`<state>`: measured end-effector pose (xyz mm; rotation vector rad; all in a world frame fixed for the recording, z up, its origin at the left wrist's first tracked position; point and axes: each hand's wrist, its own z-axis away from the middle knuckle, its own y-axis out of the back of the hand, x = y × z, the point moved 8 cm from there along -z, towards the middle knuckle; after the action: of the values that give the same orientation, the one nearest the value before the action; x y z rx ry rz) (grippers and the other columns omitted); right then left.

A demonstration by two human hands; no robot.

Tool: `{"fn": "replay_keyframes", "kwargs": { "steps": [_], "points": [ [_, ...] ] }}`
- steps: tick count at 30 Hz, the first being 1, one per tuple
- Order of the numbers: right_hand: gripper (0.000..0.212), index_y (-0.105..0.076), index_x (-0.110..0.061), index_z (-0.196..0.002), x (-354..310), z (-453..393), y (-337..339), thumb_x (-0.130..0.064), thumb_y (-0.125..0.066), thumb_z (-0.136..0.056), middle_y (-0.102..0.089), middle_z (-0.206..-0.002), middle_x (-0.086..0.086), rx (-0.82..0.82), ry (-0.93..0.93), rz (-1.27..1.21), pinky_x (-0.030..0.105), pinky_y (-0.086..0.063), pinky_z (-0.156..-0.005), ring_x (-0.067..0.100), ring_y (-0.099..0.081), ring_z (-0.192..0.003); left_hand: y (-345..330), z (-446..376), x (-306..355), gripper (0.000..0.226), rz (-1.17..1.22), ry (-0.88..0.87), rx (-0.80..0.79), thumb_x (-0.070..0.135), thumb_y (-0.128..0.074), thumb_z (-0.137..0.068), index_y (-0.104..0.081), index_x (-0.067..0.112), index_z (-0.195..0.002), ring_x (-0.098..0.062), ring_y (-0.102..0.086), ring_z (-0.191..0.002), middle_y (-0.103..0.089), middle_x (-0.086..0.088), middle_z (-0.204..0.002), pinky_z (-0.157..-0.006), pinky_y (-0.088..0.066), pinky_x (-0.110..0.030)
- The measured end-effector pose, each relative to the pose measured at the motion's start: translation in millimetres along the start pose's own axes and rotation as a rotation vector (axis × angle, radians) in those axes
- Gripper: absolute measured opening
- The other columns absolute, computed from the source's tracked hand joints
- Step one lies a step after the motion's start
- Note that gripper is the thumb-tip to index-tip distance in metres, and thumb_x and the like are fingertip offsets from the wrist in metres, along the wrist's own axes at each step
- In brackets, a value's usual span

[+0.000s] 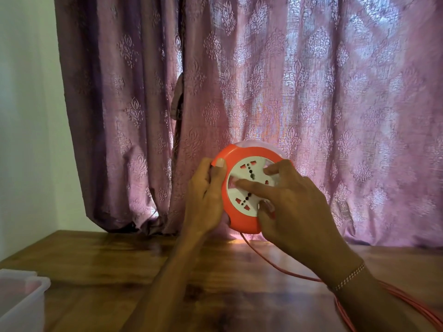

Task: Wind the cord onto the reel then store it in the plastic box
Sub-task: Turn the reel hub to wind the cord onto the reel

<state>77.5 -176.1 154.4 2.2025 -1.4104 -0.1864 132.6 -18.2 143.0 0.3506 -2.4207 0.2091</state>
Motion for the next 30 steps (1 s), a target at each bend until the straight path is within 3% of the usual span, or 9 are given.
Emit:
{"fn": "replay_keyframes", "kwargs": {
  "steps": [2, 5, 9, 14, 16, 18, 22, 26, 30],
  "points": [
    [0.059, -0.052, -0.055, -0.132, 2.5, 2.3, 0.7, -0.038, -0.062, -0.077, -0.052, -0.11, 0.001, 0.033, -0.075, -0.006, 0.031, -0.047, -0.066, 0.024, -0.061, -0.092, -1.0, 0.9, 1.4, 0.047, -0.015, -0.005, -0.007, 0.051, -0.044, -0.1, -0.055, 0.006, -0.094, -0.04, -0.069, -0.082, -0.069, -0.02, -0.088, -0.07, -0.058, -0.058],
    [0.056, -0.054, -0.047, -0.136, 9.9, 2.9, 2.8, -0.061, -0.058, -0.082, -0.062, -0.097, 0.0, 0.087, -0.185, -0.078, 0.032, -0.052, -0.064, 0.023, -0.065, -0.078, -0.9, 1.1, 1.8, 0.052, -0.038, -0.021, 0.002, 0.053, -0.044, -0.099, -0.054, 0.003, -0.095, -0.039, -0.066, -0.082, -0.067, -0.023, -0.089, -0.07, -0.056, -0.058],
    [0.054, -0.068, -0.028, -0.126, 13.8, 0.7, 6.4, -0.062, -0.059, -0.085, -0.069, -0.073, -0.005, 0.159, -0.219, -0.156, 0.028, -0.051, -0.06, 0.019, -0.064, -0.064, -2.4, 0.9, -1.3, 0.051, -0.055, -0.002, -0.012, 0.057, -0.042, -0.098, -0.056, 0.008, -0.098, -0.036, -0.072, -0.085, -0.072, -0.016, -0.093, -0.073, -0.059, -0.06],
    [0.038, -0.069, -0.021, -0.121, 11.8, -0.3, 14.5, -0.042, -0.063, -0.09, -0.071, -0.098, -0.001, 0.21, -0.092, -0.12, 0.029, -0.053, -0.07, 0.019, -0.062, -0.087, -0.3, -0.9, -7.7, 0.047, -0.013, 0.025, -0.002, 0.058, -0.044, -0.097, -0.057, 0.013, -0.094, -0.035, -0.072, -0.085, -0.073, -0.013, -0.091, -0.074, -0.059, -0.06],
    [0.031, -0.069, -0.022, -0.115, 10.5, -2.3, 18.4, -0.028, -0.052, -0.091, -0.066, -0.113, 0.003, 0.193, 0.011, -0.135, 0.036, -0.055, -0.072, 0.023, -0.057, -0.098, 1.9, -3.3, -8.9, 0.047, 0.008, 0.032, 0.006, 0.064, -0.045, -0.094, -0.057, 0.018, -0.09, -0.039, -0.07, -0.086, -0.073, -0.014, -0.09, -0.074, -0.058, -0.062],
    [0.041, -0.068, -0.028, -0.114, 8.7, -3.3, 12.4, -0.023, -0.042, -0.083, -0.055, -0.131, 0.005, 0.089, 0.12, -0.138, 0.04, -0.057, -0.074, 0.028, -0.054, -0.109, 3.3, -4.6, -8.3, 0.049, 0.007, 0.033, 0.007, 0.067, -0.044, -0.091, -0.058, 0.02, -0.09, -0.038, -0.071, -0.087, -0.073, -0.013, -0.091, -0.075, -0.058, -0.061],
    [0.068, -0.065, -0.045, -0.12, 5.2, -1.7, -11.0, -0.001, -0.065, -0.068, -0.044, -0.145, 0.004, -0.115, 0.163, -0.112, 0.045, -0.054, -0.088, 0.03, -0.045, -0.124, 3.7, -4.4, -5.8, 0.049, -0.017, 0.001, 0.009, 0.065, -0.044, -0.093, -0.058, 0.018, -0.091, -0.037, -0.07, -0.086, -0.073, -0.013, -0.09, -0.075, -0.057, -0.062],
    [0.066, -0.068, -0.046, -0.12, -0.8, -1.6, -12.4, -0.011, -0.081, -0.065, -0.054, -0.136, 0.01, -0.129, 0.147, 0.01, 0.042, -0.047, -0.088, 0.032, -0.05, -0.114, 0.8, -2.3, -6.8, 0.044, -0.044, -0.011, -0.007, 0.056, -0.045, -0.099, -0.057, 0.014, -0.091, -0.037, -0.069, -0.084, -0.071, -0.016, -0.088, -0.072, -0.056, -0.061],
    [0.05, -0.067, -0.048, -0.119, -4.0, -2.2, -0.6, -0.028, -0.046, -0.079, -0.06, -0.125, 0.01, -0.048, 0.145, 0.096, 0.038, -0.031, -0.078, 0.032, -0.053, -0.107, -0.8, -1.3, -4.0, 0.047, -0.064, -0.025, -0.007, 0.06, -0.043, -0.096, -0.056, 0.016, -0.089, -0.037, -0.068, -0.083, -0.07, -0.014, -0.086, -0.071, -0.057, -0.059]
  ]
}}
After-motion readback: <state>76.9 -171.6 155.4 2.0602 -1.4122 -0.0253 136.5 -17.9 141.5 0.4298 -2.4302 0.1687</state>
